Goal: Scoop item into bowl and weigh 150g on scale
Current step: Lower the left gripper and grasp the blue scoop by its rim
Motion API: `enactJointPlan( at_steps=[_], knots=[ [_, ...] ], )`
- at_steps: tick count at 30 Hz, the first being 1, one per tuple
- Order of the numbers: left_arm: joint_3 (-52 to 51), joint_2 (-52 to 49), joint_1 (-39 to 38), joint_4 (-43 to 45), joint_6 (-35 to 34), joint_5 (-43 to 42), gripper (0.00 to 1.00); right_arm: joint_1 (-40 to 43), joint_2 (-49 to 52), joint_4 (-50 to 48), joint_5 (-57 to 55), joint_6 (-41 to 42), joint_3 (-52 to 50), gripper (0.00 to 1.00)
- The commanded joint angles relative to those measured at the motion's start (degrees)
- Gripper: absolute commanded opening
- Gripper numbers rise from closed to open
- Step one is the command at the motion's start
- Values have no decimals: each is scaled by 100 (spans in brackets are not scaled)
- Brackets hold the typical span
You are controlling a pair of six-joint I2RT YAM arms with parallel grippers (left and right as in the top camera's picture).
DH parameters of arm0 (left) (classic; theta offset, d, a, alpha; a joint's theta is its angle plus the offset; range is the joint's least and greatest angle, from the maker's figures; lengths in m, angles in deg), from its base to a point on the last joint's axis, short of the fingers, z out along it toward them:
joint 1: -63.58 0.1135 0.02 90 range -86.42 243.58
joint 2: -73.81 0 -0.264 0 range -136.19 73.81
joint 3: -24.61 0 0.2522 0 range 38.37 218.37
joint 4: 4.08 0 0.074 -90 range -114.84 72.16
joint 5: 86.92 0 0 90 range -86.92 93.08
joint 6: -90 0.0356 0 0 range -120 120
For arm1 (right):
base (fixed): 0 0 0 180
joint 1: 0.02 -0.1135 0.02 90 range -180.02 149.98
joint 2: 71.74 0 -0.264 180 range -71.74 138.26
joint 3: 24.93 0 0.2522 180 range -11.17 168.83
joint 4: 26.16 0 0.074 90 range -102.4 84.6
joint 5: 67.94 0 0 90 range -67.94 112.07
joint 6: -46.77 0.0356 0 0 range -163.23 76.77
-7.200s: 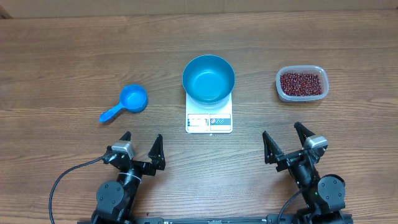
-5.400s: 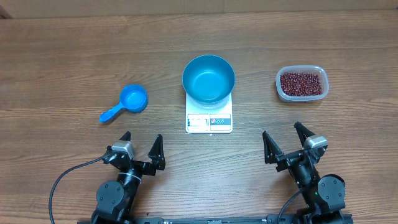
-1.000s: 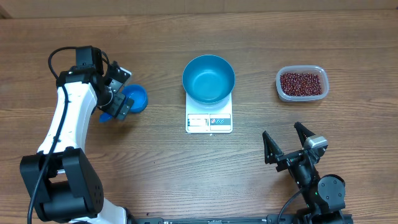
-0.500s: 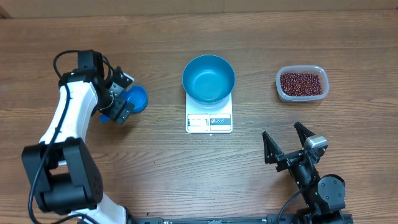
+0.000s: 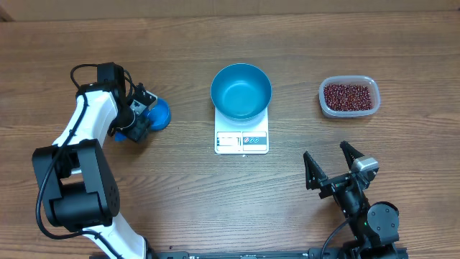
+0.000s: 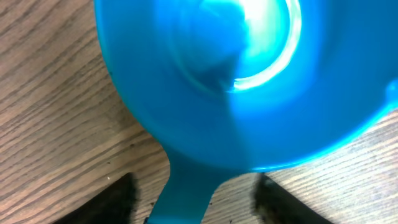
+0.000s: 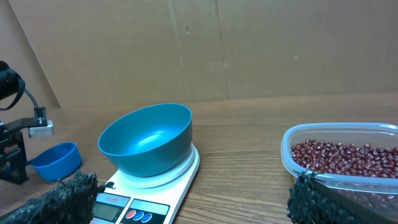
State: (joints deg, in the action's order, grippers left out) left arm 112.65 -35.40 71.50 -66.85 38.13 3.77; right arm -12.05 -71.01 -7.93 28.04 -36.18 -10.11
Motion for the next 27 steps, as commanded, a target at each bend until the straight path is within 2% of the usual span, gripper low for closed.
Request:
enactJointPlan(
  at_steps=[1,5,11,17,20,24,27],
  knots=[
    [-44,-31,33,39,-94,-9,55,17,-57,-33,-37,24,-61,100],
    [-44,-31,33,44,-125,-11,52,17,-57,-33,-39,24,-61,100],
    [-44,-31,31,107,-354,-11,38,17,-57,-33,-39,24,-61,100],
    [-44,-31,31,133,-629,-13,31,17,-57,-33,-37,24,-61,100],
    [-44,-31,31,166,-909,-31,26,17,-57,-33,-39,24,-61,100],
    [-44,-31,31,238,-1624,-28,15,17,-57,-33,-39,24,-61,100],
    [-44,-31,26,236,-2140,-31,13,17,-57,-33,-39,24,-61,100]
  ],
)
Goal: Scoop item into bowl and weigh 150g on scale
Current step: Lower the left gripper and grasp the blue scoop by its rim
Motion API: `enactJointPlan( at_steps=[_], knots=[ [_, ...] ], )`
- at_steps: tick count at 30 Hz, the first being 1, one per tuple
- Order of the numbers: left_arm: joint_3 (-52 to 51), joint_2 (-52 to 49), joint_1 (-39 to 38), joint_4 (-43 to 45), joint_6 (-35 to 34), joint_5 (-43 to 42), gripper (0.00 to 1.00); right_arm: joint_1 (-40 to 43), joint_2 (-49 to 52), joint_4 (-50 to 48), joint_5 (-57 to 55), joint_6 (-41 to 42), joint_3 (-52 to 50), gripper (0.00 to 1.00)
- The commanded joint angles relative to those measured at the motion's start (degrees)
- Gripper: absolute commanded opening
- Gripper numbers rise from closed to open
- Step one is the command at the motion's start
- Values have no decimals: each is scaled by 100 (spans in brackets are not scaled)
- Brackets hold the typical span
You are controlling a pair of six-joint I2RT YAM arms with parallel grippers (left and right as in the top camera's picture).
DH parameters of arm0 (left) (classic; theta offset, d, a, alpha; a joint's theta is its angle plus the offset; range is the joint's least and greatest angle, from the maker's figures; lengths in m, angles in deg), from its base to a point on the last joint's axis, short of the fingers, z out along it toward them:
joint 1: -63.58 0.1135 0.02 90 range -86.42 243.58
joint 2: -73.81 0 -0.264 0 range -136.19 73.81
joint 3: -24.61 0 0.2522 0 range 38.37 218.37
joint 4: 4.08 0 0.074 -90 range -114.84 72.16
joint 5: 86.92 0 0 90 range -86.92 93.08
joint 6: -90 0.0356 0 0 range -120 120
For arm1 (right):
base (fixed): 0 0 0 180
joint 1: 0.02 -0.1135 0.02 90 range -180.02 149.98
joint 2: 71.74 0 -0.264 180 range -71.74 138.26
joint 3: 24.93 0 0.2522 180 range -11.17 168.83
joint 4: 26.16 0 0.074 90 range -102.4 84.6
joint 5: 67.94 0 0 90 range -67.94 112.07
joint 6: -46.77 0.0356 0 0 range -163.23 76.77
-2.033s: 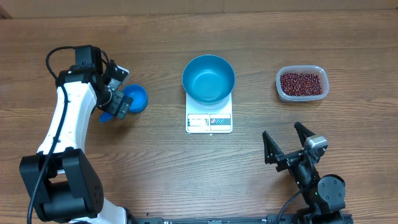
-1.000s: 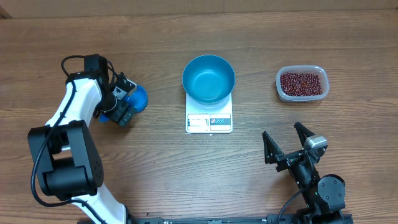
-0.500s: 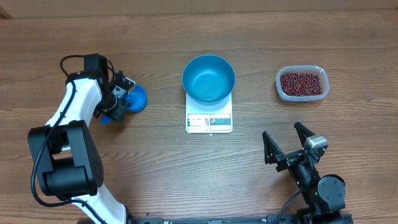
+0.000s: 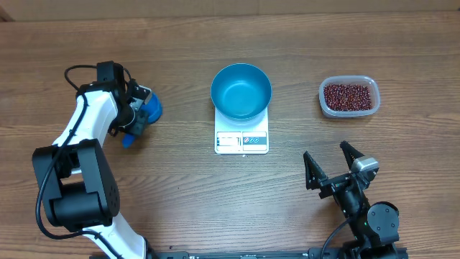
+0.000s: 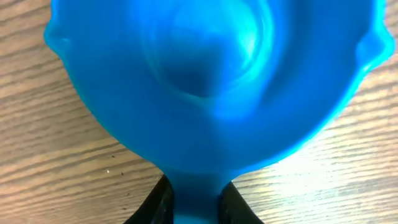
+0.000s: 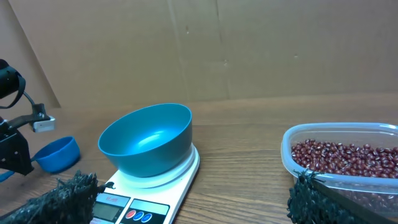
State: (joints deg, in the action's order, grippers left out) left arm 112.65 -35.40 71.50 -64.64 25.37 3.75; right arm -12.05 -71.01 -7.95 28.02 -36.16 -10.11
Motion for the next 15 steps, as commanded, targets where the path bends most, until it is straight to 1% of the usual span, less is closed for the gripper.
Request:
enactJointPlan(
  at_steps=[1,6,10,11,15],
  knots=[
    [-44,-31,26,11,-1196,-28,12,17,-57,-31,-37,22,-61,100],
    [-44,-31,24,-9,-2208,-293,13,17,-57,-31,-35,22,-61,100],
    [-44,-31,24,-11,-3036,-413,11,17,-57,-31,-35,22,-61,100],
    [-44,-31,24,-15,-3388,-525,11,17,-57,-31,-37,22,-61,100],
    [-42,-31,24,-52,-4070,-713,8,17,-57,-31,-35,22,-61,100]
  ],
)
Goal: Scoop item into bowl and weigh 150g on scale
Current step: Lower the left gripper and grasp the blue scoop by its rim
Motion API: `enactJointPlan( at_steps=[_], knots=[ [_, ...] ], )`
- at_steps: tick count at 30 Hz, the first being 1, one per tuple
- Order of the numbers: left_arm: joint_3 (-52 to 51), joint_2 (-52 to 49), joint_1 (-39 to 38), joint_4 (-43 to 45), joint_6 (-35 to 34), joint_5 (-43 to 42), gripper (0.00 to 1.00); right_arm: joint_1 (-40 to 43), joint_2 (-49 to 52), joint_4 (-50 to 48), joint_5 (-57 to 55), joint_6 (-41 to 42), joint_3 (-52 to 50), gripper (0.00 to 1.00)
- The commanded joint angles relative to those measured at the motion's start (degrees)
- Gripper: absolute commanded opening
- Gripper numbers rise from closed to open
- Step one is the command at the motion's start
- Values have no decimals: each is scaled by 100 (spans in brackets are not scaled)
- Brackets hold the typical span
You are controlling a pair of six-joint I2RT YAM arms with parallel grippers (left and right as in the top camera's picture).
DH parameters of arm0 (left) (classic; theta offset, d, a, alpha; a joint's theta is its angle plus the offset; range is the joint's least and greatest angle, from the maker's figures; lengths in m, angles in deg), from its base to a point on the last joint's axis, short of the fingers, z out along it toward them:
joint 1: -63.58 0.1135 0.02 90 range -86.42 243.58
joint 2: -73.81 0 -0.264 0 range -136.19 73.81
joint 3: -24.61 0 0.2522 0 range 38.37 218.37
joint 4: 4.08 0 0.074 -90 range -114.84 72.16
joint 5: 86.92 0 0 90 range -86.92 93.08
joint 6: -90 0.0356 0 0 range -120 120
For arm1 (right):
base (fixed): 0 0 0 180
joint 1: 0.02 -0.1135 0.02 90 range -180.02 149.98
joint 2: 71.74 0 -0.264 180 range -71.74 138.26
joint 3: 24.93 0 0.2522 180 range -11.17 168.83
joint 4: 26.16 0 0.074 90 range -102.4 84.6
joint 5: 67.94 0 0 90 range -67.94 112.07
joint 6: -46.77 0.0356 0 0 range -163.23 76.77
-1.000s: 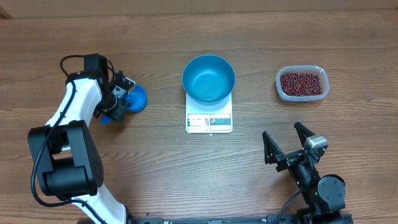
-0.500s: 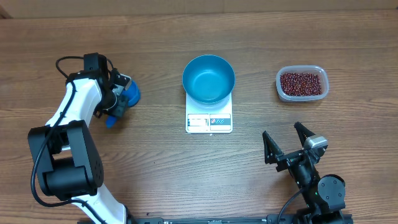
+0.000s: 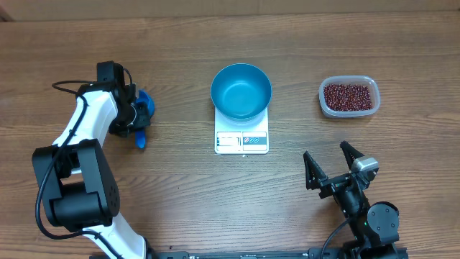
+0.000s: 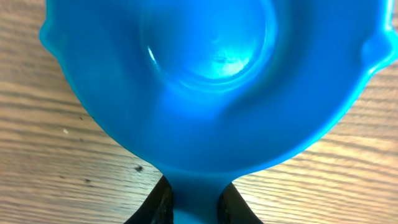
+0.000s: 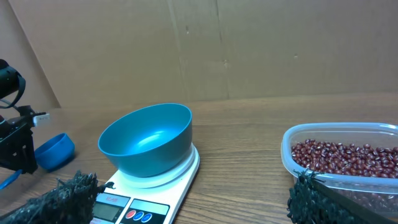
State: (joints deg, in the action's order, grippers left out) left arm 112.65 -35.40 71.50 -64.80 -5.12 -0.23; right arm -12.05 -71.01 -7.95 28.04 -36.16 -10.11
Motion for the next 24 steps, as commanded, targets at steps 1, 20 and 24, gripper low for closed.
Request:
enactJointPlan(
  at_steps=[1,20,24],
  knots=[
    [-42,-31,24,-44,-1161,-350,7,17,-57,-31,-39,22,-61,100],
    [-42,-31,26,55,-1823,-511,56,17,-57,-31,-39,24,-61,100],
    [-42,-31,26,140,-1823,-511,57,17,-57,-31,-37,22,-61,100]
  ],
)
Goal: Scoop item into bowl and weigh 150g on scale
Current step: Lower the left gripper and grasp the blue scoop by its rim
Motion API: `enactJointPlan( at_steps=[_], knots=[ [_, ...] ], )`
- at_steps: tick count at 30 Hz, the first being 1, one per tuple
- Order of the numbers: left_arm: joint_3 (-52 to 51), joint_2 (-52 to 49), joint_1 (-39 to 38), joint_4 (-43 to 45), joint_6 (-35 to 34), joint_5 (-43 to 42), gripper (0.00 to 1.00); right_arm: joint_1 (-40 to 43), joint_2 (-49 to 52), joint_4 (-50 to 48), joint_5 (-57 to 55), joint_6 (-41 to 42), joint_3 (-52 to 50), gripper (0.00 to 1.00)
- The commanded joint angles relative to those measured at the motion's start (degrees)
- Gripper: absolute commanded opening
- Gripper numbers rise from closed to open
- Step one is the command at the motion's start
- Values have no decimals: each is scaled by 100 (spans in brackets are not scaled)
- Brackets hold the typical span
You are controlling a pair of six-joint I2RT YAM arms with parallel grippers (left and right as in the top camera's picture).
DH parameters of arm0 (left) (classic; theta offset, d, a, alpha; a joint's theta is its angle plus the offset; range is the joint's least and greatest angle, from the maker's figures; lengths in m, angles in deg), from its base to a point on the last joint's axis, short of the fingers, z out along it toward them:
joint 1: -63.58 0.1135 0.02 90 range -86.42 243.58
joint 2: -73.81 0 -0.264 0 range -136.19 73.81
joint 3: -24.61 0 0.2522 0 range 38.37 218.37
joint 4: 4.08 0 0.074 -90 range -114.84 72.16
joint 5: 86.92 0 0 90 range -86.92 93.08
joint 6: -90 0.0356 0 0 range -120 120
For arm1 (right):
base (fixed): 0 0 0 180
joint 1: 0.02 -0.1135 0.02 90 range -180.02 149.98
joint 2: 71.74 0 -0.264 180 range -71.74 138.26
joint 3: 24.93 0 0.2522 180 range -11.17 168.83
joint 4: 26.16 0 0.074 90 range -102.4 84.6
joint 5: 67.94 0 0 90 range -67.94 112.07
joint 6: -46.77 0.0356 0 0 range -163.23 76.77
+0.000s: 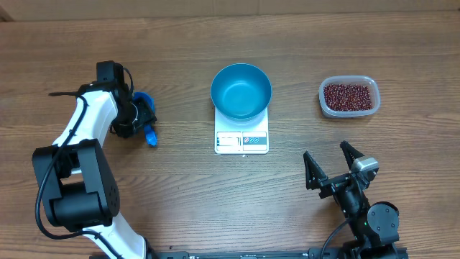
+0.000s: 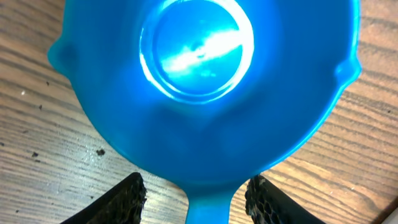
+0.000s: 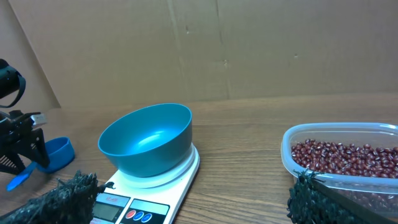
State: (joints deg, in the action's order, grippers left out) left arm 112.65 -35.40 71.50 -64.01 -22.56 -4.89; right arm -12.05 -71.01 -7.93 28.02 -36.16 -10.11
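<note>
A blue plastic scoop (image 1: 146, 102) rests at the table's left, its handle pointing toward the front; it fills the left wrist view as the scoop (image 2: 199, 93). My left gripper (image 1: 136, 119) is open, its fingers standing apart on either side of the handle without touching it. A blue bowl (image 1: 241, 90) sits on the white scale (image 1: 241, 142) at the centre. The clear tub of red beans (image 1: 348, 96) is at the far right. My right gripper (image 1: 325, 153) waits open near the front right, holding nothing.
The right wrist view shows the bowl (image 3: 146, 140), the scale's display and buttons (image 3: 124, 208), the bean tub (image 3: 348, 155) and, far left, the scoop (image 3: 55, 152). A cardboard wall stands behind the table. Bare wood lies between scale and tub.
My left gripper was shut on the scoop's handle and now stands open around it. The handle's end has swung slightly to the right. The right arm has not moved.
At first my left gripper was open around the scoop's handle, the scoop lying nearer the scale. Then it was shut on the handle, with the scoop a little further left and turned. Now the jaws are apart again. The right gripper stayed still throughout.
</note>
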Motion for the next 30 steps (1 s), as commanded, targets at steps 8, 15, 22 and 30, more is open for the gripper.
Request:
enactJointPlan(
  at_steps=[8,15,22,30],
  knots=[
    [-42,-31,20,267,-76,-44,55,17,-57,-33,-37,22,-61,100],
    [-42,-31,22,299,-57,-39,41,17,-57,-33,-35,22,-61,100],
    [-42,-31,20,295,-57,4,34,17,-57,-33,-37,22,-61,100],
    [-42,-31,20,295,-57,4,23,17,-57,-33,-37,22,-61,100]
  ],
)
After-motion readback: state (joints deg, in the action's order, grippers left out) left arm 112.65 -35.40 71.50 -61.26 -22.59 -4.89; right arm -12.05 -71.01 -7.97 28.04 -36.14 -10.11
